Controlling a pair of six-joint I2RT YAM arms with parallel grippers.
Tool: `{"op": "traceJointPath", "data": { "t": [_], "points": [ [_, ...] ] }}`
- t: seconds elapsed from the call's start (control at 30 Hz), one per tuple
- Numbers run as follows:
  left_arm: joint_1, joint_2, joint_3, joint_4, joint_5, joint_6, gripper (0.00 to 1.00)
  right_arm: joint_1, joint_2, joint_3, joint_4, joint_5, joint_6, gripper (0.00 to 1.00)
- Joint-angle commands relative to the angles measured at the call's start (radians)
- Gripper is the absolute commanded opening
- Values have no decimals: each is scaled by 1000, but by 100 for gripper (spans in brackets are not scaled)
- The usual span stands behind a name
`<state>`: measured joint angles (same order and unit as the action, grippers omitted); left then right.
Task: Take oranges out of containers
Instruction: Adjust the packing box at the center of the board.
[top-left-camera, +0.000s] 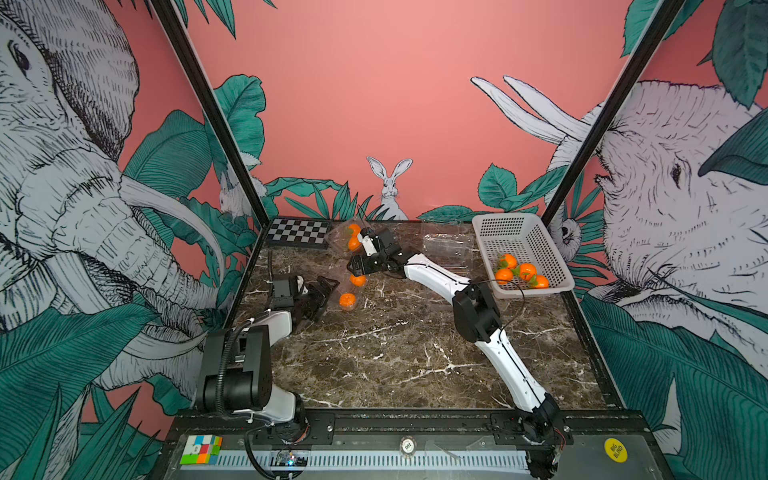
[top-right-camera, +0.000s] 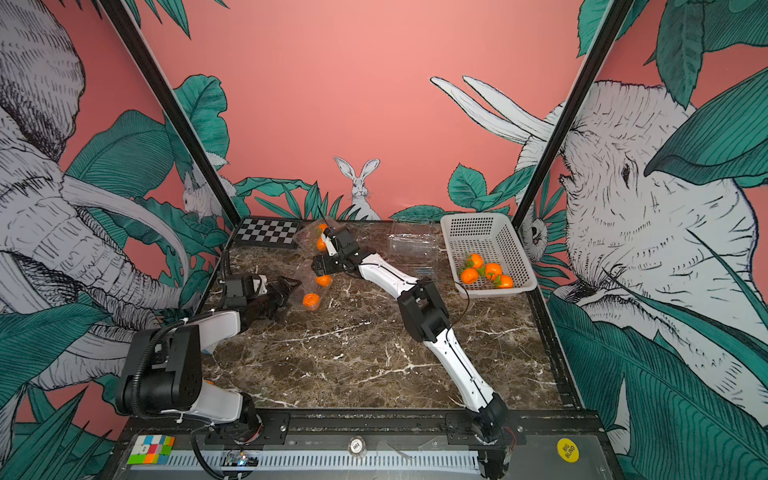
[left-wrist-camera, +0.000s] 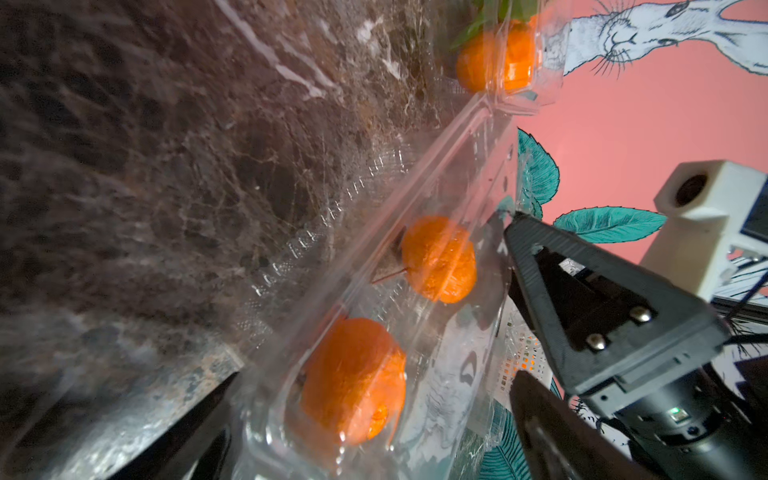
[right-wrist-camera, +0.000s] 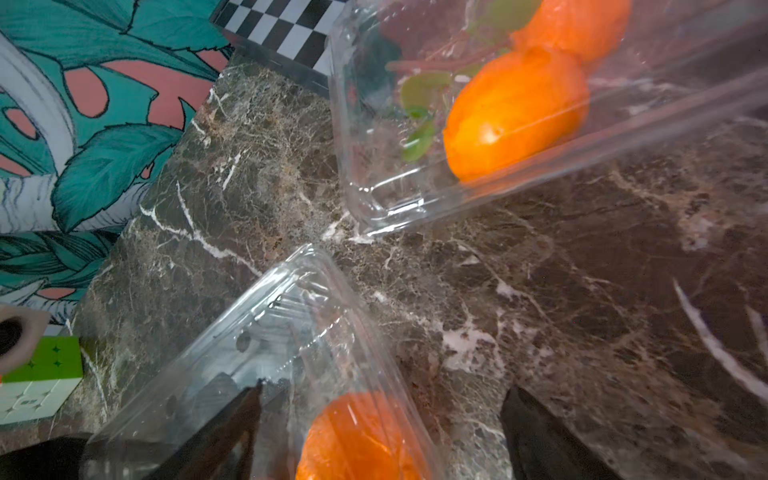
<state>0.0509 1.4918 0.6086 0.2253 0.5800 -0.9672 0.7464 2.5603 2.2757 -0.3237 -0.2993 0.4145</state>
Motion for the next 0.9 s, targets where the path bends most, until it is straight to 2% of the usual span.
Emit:
{"op": "traceJointPath", "data": {
  "t": [0.0,0.37,0.6,0.7,0.87],
  "points": [
    [-4,5,48,-43,-3,43,99,21,-63,-44,35,-25,-9,84],
    [-7,15,140,-156,-63,135,99,76,-330,-499,282,-10,35,76],
    [-65,51,176,-189,-78,176,99,111,-474,-750,379,12,125,73],
    [-73,58,187,-205,-79,190,99,105,-536,-835,386,53,161,73],
    [-74,-1,182,-269,-138,233,99,53,-605,-881,329,75,181,73]
  ]
}}
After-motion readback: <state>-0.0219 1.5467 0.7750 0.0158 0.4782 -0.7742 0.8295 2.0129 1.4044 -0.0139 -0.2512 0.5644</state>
